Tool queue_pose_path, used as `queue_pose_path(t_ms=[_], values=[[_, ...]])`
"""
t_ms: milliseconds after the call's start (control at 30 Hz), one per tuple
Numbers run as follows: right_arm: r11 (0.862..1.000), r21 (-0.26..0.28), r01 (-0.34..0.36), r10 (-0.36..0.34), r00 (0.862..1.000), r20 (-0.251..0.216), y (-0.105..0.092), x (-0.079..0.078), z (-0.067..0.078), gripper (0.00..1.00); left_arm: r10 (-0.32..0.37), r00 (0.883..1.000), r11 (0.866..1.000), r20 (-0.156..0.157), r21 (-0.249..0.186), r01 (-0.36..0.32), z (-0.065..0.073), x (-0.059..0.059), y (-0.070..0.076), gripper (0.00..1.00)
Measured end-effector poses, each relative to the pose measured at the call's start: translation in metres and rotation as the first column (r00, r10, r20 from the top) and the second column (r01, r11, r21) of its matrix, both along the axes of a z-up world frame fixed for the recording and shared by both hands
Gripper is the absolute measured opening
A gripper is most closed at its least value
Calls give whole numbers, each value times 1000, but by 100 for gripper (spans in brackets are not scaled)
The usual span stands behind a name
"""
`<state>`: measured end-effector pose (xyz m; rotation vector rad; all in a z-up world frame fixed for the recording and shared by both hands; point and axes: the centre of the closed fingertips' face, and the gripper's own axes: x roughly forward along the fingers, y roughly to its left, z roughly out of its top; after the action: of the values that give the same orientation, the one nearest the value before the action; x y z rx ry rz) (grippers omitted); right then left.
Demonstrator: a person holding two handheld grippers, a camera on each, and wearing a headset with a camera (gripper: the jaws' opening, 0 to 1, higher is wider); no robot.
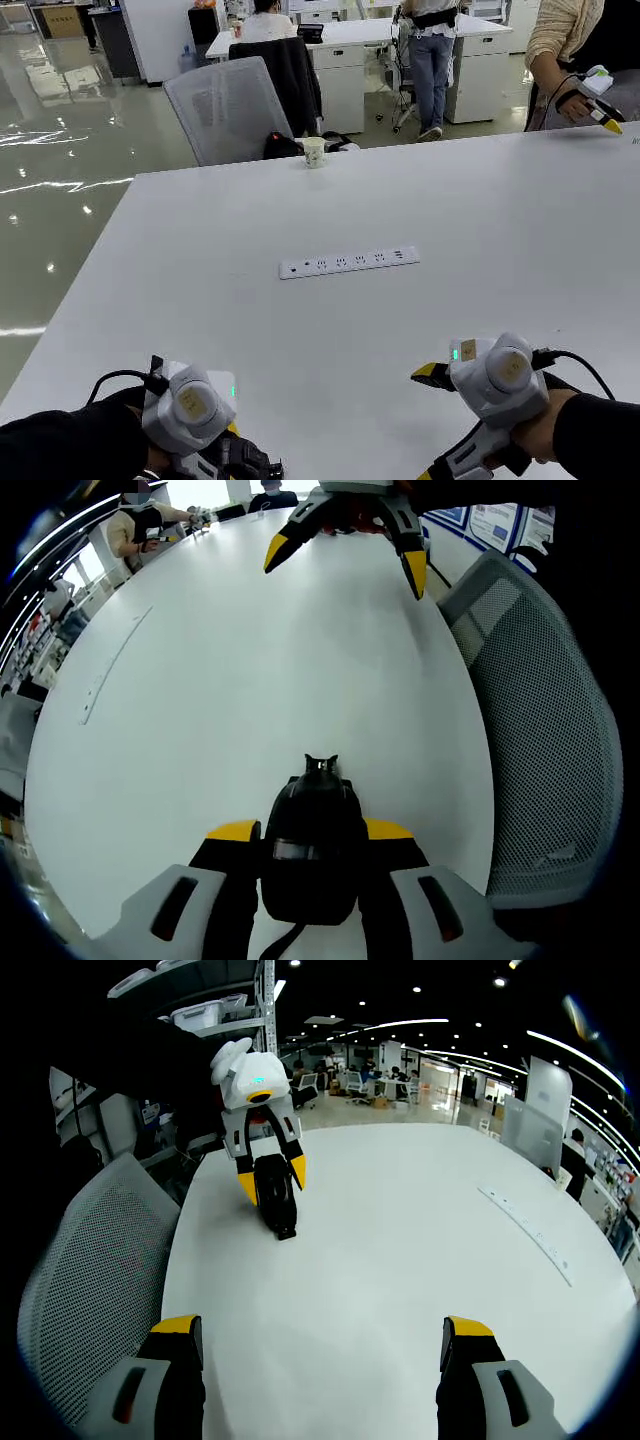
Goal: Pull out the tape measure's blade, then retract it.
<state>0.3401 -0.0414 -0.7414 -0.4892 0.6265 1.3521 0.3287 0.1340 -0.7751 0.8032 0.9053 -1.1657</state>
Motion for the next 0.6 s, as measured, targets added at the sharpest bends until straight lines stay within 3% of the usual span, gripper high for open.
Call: queue_pose_path(t_ms=[300,467,600], values=[[1000,12,10,-10,1000,-11,7,8,-1,99,9,1000,1000,-4,-10,-9,1,0,2,33],[1000,1,18,-18,999,-33,16,11,-11,99,22,1000,999,1,-38,-22,1,0,3,33],[1000,-5,9,-10,999,-46,27,9,-16,99,25,1000,999,7,-38,-25,0,0,2,32]])
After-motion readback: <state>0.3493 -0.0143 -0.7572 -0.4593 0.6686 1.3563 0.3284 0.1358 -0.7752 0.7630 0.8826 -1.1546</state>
